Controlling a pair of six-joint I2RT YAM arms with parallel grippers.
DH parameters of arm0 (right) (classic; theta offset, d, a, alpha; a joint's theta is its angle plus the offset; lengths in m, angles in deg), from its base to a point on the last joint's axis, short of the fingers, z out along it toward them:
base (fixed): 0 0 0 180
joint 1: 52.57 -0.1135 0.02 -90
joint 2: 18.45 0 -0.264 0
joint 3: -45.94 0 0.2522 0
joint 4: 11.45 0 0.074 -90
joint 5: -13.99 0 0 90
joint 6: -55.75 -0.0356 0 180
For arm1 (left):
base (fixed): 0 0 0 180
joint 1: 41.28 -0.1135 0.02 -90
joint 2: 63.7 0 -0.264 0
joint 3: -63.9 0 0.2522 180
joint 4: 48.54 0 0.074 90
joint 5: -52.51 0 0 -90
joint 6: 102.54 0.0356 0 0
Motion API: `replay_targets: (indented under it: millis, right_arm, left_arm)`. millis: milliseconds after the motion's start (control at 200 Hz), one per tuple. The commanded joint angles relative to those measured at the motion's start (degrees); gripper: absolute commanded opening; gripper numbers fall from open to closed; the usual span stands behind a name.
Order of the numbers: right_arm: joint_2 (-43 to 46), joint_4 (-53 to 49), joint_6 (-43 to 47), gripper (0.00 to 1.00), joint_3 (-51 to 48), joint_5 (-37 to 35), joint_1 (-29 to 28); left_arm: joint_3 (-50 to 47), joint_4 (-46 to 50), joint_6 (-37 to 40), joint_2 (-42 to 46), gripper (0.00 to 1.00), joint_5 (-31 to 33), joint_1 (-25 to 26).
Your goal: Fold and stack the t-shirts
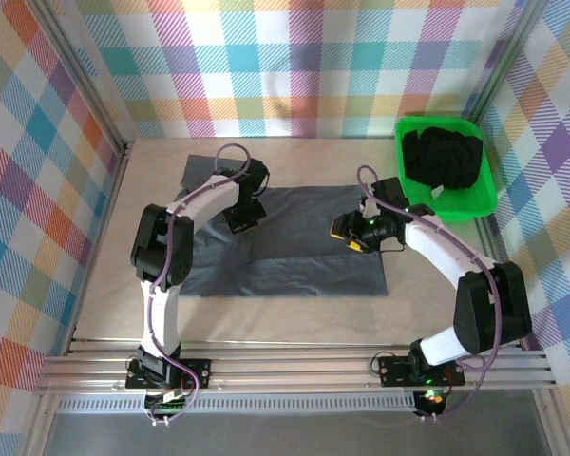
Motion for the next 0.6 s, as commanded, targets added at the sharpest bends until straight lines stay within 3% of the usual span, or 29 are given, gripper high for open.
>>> replay_targets:
  millis: [0,220,265,315,350,475,595]
  right_arm:
    - [-0.96,-0.72,-0.51,0.56,1.90,0.40,-0.11]
    - [-1.67,-1.22,-0.64,0.56,2.21,0.58,-0.07]
    - [-1.67,-1.46,-0.68,0.56,2.21,0.36,-0.13]
    - [-1.67,-2.07,-0.56,0.56,2.21,-0.39,-0.09]
    - [-1.59,-2.91,-0.47,0.56,2.14,-1.25,-0.10]
    - [-0.75,-5.64,-0.51,0.54,-0.05,-6.56,-0.08]
    - [-0.27,-7.58,-1.32,0.48,-3.78,-12.21,-0.13]
  left_arm:
    - [0.74,2.57,3.44,-1.73,0.00,1.67,0.92]
    - [2.67,4.32,5.76,-4.02,0.00,1.94,0.96]
    - [3.23,5.50,5.93,-4.15,0.14,3.22,0.98]
    - [2.99,6.22,5.80,-2.96,0.47,5.56,1.01]
    - [2.32,6.32,5.61,-1.29,0.56,7.17,0.97]
    - [-3.10,6.73,2.90,8.27,0.59,12.89,0.31]
    - [-15.36,4.90,-2.89,19.80,0.54,10.29,-3.65]
